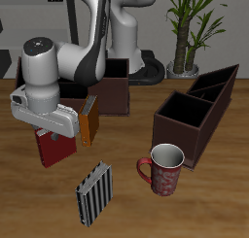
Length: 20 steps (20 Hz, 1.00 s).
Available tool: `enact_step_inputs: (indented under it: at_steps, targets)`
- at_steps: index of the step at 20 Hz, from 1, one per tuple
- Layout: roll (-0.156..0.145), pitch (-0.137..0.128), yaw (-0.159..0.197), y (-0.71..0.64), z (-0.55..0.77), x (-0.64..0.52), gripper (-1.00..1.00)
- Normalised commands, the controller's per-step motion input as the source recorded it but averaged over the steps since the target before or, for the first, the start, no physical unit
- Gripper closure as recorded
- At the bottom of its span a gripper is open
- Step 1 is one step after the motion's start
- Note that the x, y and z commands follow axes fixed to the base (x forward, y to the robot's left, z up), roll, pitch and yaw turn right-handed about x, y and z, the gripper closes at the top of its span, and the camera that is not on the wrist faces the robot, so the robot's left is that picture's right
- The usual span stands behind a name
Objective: Place the red book into the back desk caddy's left compartment and place the orange book into the back desk caddy's left compartment and place the striped book into the left desk caddy's right compartment
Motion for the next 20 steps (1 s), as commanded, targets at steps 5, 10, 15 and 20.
enact_step_inputs:
  at_steps: [5,10,15,20]
  targets:
    - [-0.027,-0.018,-0.009,-0.10,0.31,-0.09,1.00]
    - [-0.025,-0.065,0.098,-0.14,0.68,-0.29,1.00]
    - [-0.009,-0.045,0.059,-0.12,0.48,-0.26,1.00]
    - [-0.024,-0.059,0.058,-0.22,0.65,-0.54,1.00]
